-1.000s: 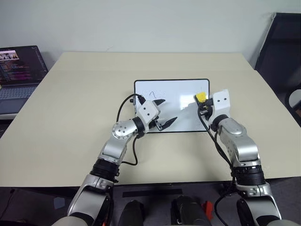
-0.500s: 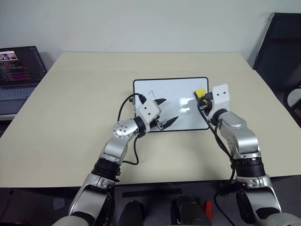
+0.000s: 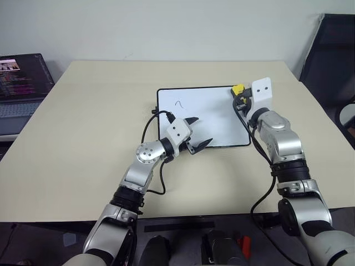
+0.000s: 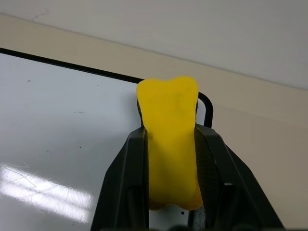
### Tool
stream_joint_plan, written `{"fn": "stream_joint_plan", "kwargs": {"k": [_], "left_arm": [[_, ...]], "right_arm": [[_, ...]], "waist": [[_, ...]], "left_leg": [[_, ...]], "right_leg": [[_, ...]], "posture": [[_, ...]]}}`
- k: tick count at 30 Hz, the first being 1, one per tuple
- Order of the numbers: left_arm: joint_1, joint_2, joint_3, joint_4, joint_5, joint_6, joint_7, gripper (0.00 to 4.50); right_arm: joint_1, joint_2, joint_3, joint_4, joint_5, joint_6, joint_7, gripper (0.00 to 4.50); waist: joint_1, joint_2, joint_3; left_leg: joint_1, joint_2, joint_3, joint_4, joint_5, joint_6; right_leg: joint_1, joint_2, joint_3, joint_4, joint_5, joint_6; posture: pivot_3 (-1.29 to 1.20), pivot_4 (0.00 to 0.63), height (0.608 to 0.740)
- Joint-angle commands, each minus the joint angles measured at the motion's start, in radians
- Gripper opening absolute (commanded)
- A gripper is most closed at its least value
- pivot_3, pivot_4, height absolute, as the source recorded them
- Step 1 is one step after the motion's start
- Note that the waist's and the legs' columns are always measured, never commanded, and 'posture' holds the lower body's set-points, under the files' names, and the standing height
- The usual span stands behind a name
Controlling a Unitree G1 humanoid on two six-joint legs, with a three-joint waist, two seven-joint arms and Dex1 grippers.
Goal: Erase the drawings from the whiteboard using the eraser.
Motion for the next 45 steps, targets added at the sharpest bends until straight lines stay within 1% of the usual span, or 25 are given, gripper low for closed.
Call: {"fn": "stream_joint_plan", "kwargs": {"k": [1, 4, 8, 14, 18, 22, 24, 26, 30, 34, 37, 41, 43, 45], "left_arm": [[0.008, 0.011, 0.01, -0.056, -0.001, -0.007, -0.001, 4.5], [0.019, 0.02, 0.011, -0.067, -0.002, -0.002, 0.0, 4.5], [0.021, 0.024, 0.011, -0.074, -0.004, 0.004, 0.001, 4.5], [0.03, 0.034, 0.016, -0.087, -0.006, 0.011, 0.003, 4.5], [0.047, 0.042, 0.023, -0.118, -0.005, 0.018, 0.015, 4.5], [0.095, 0.055, 0.057, -0.202, 0.022, 0.007, 0.088, 4.5], [0.129, 0.065, 0.067, -0.25, 0.046, 0.009, 0.128, 4.5], [0.193, 0.073, 0.087, -0.324, 0.091, 0.026, 0.196, 4.5], [0.302, 0.082, 0.113, -0.434, 0.149, 0.073, 0.281, 4.5], [0.384, 0.078, 0.113, -0.502, 0.162, 0.112, 0.309, 4.5], [0.421, 0.078, 0.105, -0.513, 0.17, 0.108, 0.319, 4.5], [0.442, 0.064, 0.123, -0.514, 0.171, 0.114, 0.358, 4.5], [0.437, 0.068, 0.129, -0.511, 0.171, 0.116, 0.362, 4.5], [0.429, 0.073, 0.14, -0.505, 0.165, 0.119, 0.366, 4.5]], "right_arm": [[0.11, 0.024, 0.037, -0.099, 0.013, 0.086, 0.039, 0.99], [0.179, 0.033, 0.058, -0.194, 0.017, 0.15, 0.061, 0.99], [0.23, 0.032, 0.067, -0.274, 0.029, 0.226, 0.085, 0.99], [0.252, 0.012, 0.042, -0.341, 0.044, 0.288, 0.103, 0.99], [0.253, 0.018, 0.02, -0.368, 0.048, 0.26, 0.1, 0.99], [0.24, 0.032, 0.018, -0.365, 0.036, 0.126, 0.103, 0.99], [0.229, 0.043, 0.016, -0.358, 0.041, 0.096, 0.102, 0.99], [0.211, 0.052, 0.027, -0.344, 0.038, 0.066, 0.106, 0.99], [0.17, 0.067, 0.05, -0.313, 0.032, 0.018, 0.12, 0.99], [0.123, 0.086, 0.091, -0.272, 0.02, -0.031, 0.145, 0.99], [0.074, 0.109, 0.132, -0.215, 0.001, -0.082, 0.162, 0.99], [-0.069, 0.16, 0.201, -0.009, -0.055, -0.197, 0.185, 0.99], [-0.112, 0.173, 0.21, 0.067, -0.069, -0.227, 0.189, 0.99], [-0.165, 0.178, 0.25, 0.169, -0.121, -0.235, 0.19, 0.99]], "waist": [[-0.001, 0.0, 0.0], [-0.009, 0.0, 0.0], [-0.013, 0.0, 0.0], [-0.014, 0.0, 0.0], [-0.013, 0.0, 0.0], [-0.014, 0.0, 0.001], [-0.015, 0.0, 0.002], [-0.016, 0.0, 0.002], [-0.015, 0.001, 0.003], [-0.013, 0.001, 0.004], [-0.01, 0.001, 0.004], [-0.012, 0.001, 0.004], [-0.01, 0.001, 0.004], [-0.009, 0.001, 0.004]], "left_leg": [[0.0, 0.0, 0.0, 0.0, 0.0, 0.0], [0.001, 0.001, -0.001, -0.002, 0.0, 0.0], [0.001, 0.001, -0.001, -0.002, 0.0, 0.0], [0.001, 0.001, -0.001, -0.003, 0.0, 0.0], [0.001, 0.001, -0.001, -0.008, 0.0, 0.0], [0.0, 0.001, -0.001, -0.01, 0.0, 0.0], [0.0, 0.001, -0.001, -0.011, 0.0, 0.0], [-0.001, 0.001, -0.001, -0.011, 0.0, 0.0], [-0.003, 0.002, -0.002, -0.012, 0.0, 0.0], [-0.004, 0.003, -0.002, -0.011, 0.0, 0.0], [-0.006, 0.002, -0.001, -0.011, 0.0, 0.0], [-0.007, 0.002, -0.001, -0.011, 0.0, 0.0], [-0.008, 0.002, -0.001, -0.011, 0.0, 0.0], [-0.01, 0.002, -0.001, -0.011, 0.0, 0.0]], "right_leg": [[0.0, 0.0, 0.0, 0.0, 0.0, 0.0], [0.0, 0.0, 0.001, 0.0, 0.0, 0.0], [0.0, 0.0, 0.0, 0.001, 0.0, 0.0], [0.0, 0.0, 0.0, -0.001, 0.0, 0.0], [-0.001, 0.0, 0.0, -0.003, -0.001, -0.001], [-0.003, 0.0, 0.0, -0.004, -0.001, -0.001], [-0.004, 0.0, 0.0, -0.004, -0.001, -0.001], [-0.005, 0.0, 0.0, -0.004, -0.001, -0.001], [-0.007, -0.001, 0.0, -0.004, -0.001, -0.001], [-0.008, -0.002, -0.001, -0.004, -0.001, 0.0], [-0.009, -0.003, -0.001, -0.004, -0.001, 0.0], [-0.011, -0.003, -0.001, -0.003, -0.001, 0.0], [-0.012, -0.003, -0.002, -0.002, -0.001, -0.001], [-0.014, -0.003, -0.002, -0.001, -0.001, -0.001]], "posture": [[0.0, 0.15, 0.74], [0.0, 0.15, 0.74], [0.0, 0.15, 0.74], [0.0, 0.15, 0.74], [0.0, 0.15, 0.74], [0.0, 0.15, 0.74], [0.0, 0.15, 0.74], [0.0, 0.15, 0.74], [0.0, 0.15, 0.74], [0.0, 0.15, 0.74], [0.0, 0.15, 0.74], [0.0, 0.15, 0.74], [0.0, 0.15, 0.74], [0.0, 0.15, 0.74]]}}
